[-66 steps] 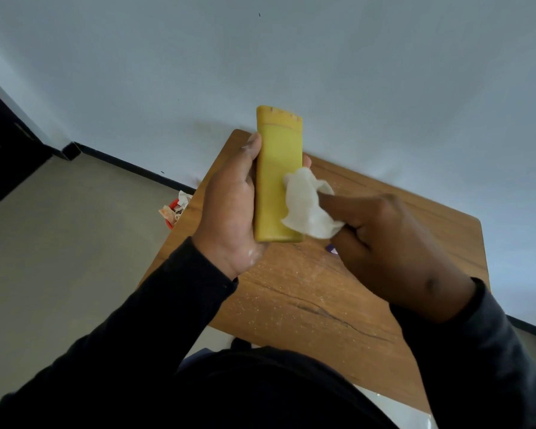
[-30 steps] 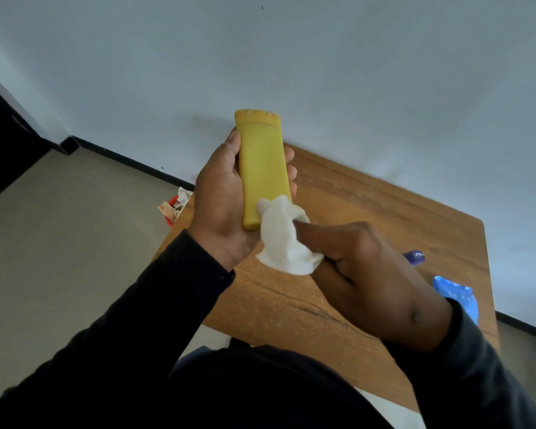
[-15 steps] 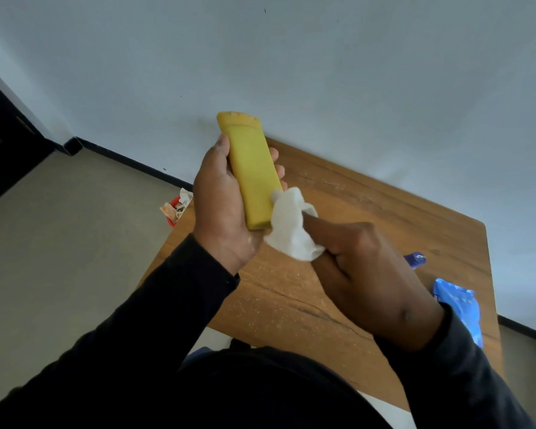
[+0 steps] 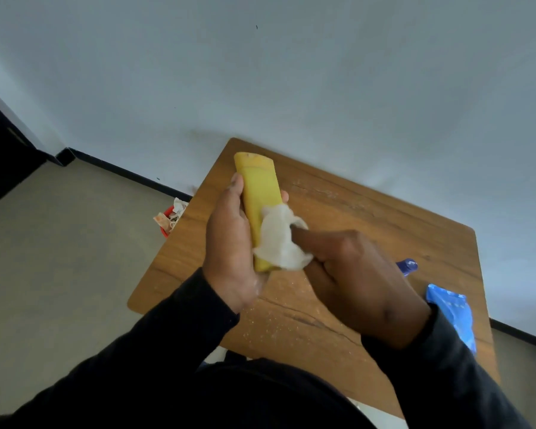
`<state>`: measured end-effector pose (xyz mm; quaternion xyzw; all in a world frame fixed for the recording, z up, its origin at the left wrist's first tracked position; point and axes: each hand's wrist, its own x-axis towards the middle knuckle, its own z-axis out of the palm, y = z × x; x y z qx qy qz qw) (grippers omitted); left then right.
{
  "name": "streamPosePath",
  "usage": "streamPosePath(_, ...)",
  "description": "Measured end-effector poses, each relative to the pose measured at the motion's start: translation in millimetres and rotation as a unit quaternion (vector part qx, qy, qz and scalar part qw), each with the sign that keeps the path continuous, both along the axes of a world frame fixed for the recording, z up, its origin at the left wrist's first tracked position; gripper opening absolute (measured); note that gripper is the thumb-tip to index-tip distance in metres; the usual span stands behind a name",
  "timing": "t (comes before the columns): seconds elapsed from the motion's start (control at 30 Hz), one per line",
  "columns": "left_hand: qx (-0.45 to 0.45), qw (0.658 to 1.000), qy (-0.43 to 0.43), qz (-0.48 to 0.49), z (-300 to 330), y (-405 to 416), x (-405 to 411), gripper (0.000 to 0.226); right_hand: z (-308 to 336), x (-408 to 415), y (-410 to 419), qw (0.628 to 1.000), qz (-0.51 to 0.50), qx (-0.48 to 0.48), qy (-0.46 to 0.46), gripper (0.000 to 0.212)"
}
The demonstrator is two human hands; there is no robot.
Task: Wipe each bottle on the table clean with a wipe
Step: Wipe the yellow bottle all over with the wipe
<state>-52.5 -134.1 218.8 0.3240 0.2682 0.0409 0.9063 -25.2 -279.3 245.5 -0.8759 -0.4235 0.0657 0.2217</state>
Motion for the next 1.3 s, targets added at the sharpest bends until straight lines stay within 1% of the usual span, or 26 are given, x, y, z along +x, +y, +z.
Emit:
streamPosePath(0.07,0.042,0.999,-0.017,-0.026,-4,-11,-6,0.046,-5,21,2,0.999,-0.046,0.017,-0.011,0.024)
streamPosePath(0.13,0.060,0.997,-0.021,-0.048,-7,-17,-9,0.048,-4,32,4,0.998,-0.054,0.029,-0.016,0.023)
streamPosePath(0.23,0.039,0.997,-0.029,-0.054,-9,-9,-6,0.049,-3,21,4,0.999,-0.031,0.017,-0.026,0.026)
streamPosePath(0.33,-0.018,0.998,-0.025,-0.052,-7,2,-5,0.048,-3,-4,3,0.999,0.030,0.001,0.016,0.018)
streamPosePath(0.37,-0.018,0.998,-0.028,-0.058,-7,3,-6,0.048,-3,-6,2,0.999,0.035,0.006,0.017,0.017)
streamPosePath(0.47,0.029,0.993,-0.059,-0.099,-14,-6,-9,0.050,-1,11,3,1.000,-0.002,0.018,-0.019,0.025)
streamPosePath(0.53,0.063,0.989,-0.072,-0.117,-15,-12,-10,0.055,3,26,4,0.998,-0.035,0.023,-0.044,0.026)
streamPosePath(0.63,0.071,0.985,-0.072,-0.138,-14,-15,-8,0.060,5,34,1,0.997,-0.064,0.027,-0.046,0.029)
streamPosePath(0.73,0.039,0.990,-0.059,-0.124,-15,-5,-5,0.062,1,15,-2,0.999,-0.026,0.002,-0.024,0.025)
streamPosePath(0.83,-0.013,0.995,-0.031,-0.097,-12,7,-2,0.066,-5,-12,-5,0.998,0.038,-0.019,0.043,0.022)
streamPosePath(0.93,-0.010,0.994,-0.022,-0.103,-11,10,-3,0.071,-2,-21,-9,0.996,0.063,-0.005,0.057,0.023)
streamPosePath(1.0,-0.010,0.993,-0.029,-0.118,-14,4,-5,0.075,0,-14,-9,0.999,0.032,0.007,0.035,0.019)
streamPosePath(1.1,0.019,0.988,-0.058,-0.142,-17,-8,-8,0.072,1,9,-6,0.999,-0.039,0.022,-0.013,0.020)
streamPosePath(1.13,0.026,0.986,-0.062,-0.151,-17,-10,-10,0.070,2,17,-4,0.998,-0.056,0.025,-0.028,0.019)
streamPosePath(1.2,0.034,0.982,-0.072,-0.169,-15,-13,-11,0.063,3,28,-5,0.993,-0.092,0.023,-0.064,0.025)
streamPosePath(1.27,0.057,0.981,-0.071,-0.172,-12,-11,-12,0.055,3,33,-8,0.992,-0.104,0.034,-0.064,0.032)
streamPosePath(1.3,0.077,0.980,-0.072,-0.170,-11,-10,-12,0.049,3,33,-9,0.993,-0.097,0.042,-0.053,0.032)
